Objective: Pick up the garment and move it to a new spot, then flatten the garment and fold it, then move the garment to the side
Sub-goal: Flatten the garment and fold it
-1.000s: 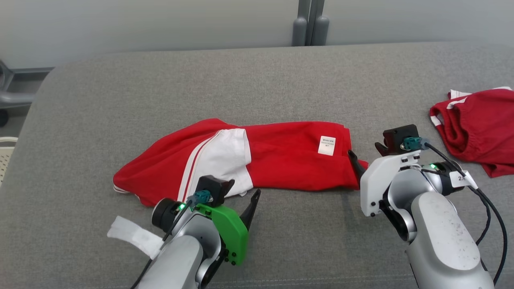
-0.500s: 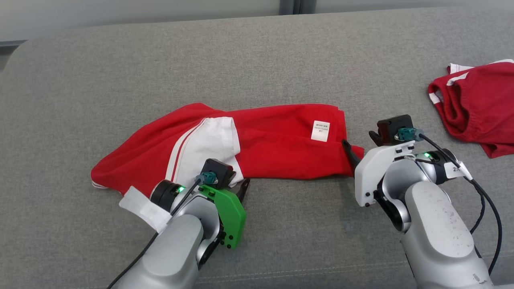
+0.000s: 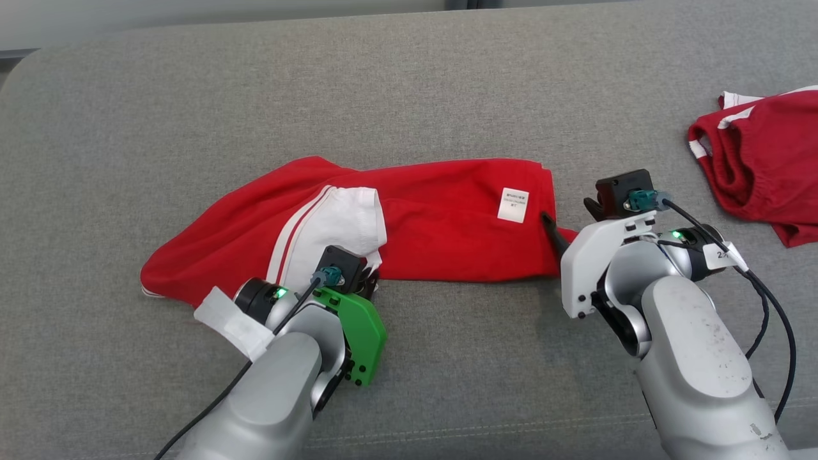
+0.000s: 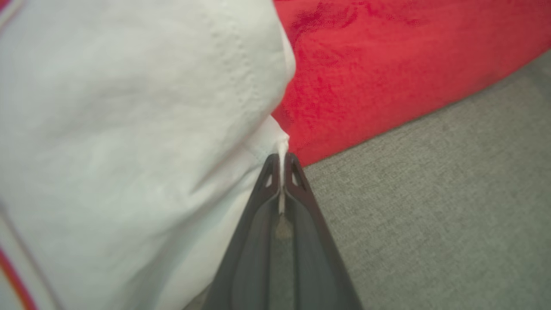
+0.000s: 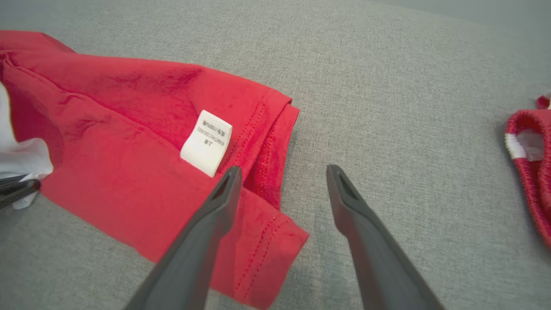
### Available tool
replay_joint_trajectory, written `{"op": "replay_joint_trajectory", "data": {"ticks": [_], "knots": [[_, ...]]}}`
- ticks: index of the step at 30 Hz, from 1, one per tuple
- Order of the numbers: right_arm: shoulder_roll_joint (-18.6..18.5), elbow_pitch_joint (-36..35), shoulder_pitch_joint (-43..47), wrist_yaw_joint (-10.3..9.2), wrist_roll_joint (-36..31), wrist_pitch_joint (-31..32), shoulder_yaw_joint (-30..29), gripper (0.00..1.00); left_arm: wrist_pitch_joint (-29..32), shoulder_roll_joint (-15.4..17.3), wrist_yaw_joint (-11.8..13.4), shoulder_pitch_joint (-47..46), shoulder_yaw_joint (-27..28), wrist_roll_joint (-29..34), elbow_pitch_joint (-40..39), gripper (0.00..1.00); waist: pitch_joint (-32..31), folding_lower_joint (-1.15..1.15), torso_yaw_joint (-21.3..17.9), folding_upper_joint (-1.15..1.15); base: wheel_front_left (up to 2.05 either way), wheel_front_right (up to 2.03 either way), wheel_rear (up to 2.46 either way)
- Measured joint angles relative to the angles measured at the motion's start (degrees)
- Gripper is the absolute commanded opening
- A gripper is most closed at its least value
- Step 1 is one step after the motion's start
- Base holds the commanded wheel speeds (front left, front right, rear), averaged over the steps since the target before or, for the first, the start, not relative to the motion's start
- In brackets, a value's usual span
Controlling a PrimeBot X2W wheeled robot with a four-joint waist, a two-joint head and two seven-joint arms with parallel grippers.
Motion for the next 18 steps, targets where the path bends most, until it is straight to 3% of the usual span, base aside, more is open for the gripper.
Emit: {"op": "replay_joint_trajectory", "data": {"ticks": [11,18], "knots": [[0.0,-0.5,2.8,0.0,4.0,8.1,1.6,1.0,-1.4,0.0,0.4,-0.4,-2.4,-3.3,0.1,0.0,-0.1,0.0,1.1,0.0,0.0,0.0,0.0],[0.0,-2.5,3.0,0.0,4.1,9.0,-2.3,1.0,-1.8,0.0,0.7,-0.6,-3.7,-4.8,0.6,0.0,-0.2,0.0,1.6,0.0,0.0,0.0,0.0]]}}
